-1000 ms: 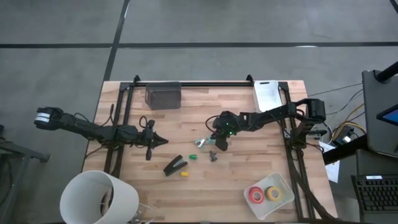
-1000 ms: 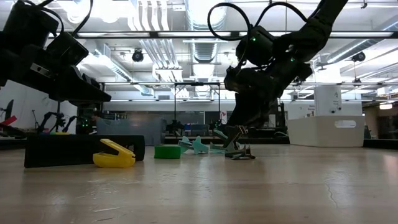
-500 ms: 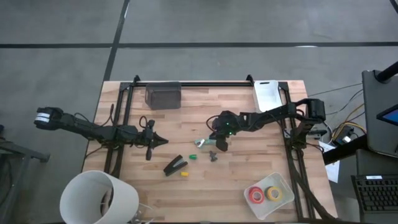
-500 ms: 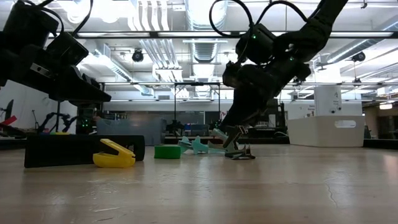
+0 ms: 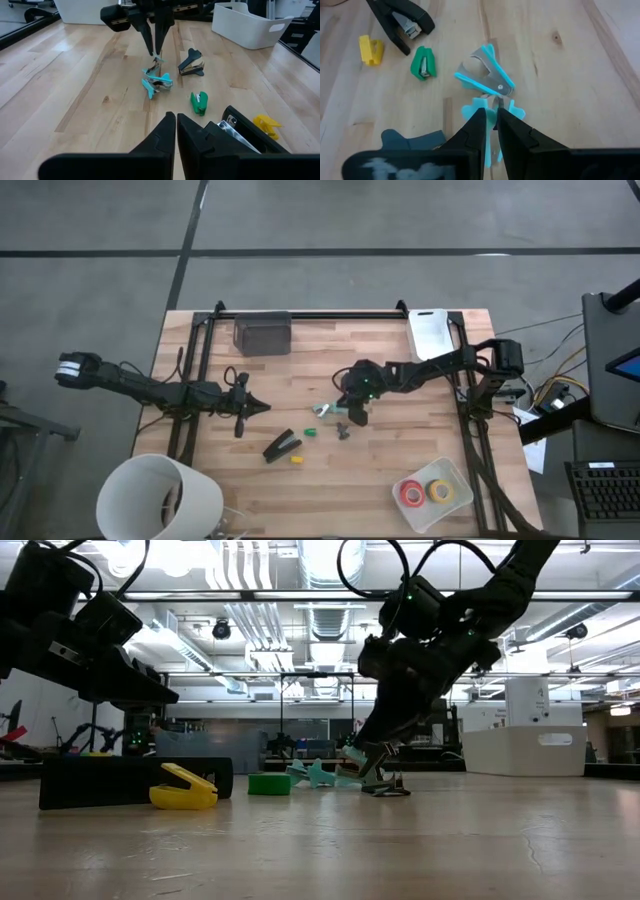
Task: Pick and place Stapler, Stapler remover, tape
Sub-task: Put the right light blue staple remover into the top white bin
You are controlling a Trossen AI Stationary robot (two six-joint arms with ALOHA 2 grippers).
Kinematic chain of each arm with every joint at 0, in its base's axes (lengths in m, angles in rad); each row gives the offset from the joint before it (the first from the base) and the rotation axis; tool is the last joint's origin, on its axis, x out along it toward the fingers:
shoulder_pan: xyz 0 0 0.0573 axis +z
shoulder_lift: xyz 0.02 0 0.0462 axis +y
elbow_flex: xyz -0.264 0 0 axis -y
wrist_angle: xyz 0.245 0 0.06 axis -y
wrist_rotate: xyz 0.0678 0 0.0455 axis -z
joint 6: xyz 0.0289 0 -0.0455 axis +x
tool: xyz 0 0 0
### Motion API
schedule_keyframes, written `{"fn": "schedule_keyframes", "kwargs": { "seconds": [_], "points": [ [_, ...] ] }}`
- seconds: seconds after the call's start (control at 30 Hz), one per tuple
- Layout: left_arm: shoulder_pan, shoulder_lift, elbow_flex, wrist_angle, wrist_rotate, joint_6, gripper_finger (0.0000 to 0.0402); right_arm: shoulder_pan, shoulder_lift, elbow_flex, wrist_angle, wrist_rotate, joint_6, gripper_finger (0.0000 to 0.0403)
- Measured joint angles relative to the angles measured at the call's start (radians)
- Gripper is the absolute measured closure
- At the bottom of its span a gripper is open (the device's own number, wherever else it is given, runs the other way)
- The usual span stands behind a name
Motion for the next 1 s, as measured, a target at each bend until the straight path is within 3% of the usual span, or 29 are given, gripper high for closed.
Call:
{"fn": "schedule_keyframes", "kwargs": {
  "seconds": [0.43, 1.0],
  "points": [
    [0.0, 0.0, 0.0, 0.0, 0.0, 0.0, 0.038, 0.019, 0.0, 0.0, -0.008, 0.025, -0.017, 0.0394],
    [0.0, 0.0, 0.0, 0.0, 0.0, 0.0, 0.0383, 0.03, -0.026, 0.004, -0.024, 0.05, 0.009, 0.0395]
  ]
}}
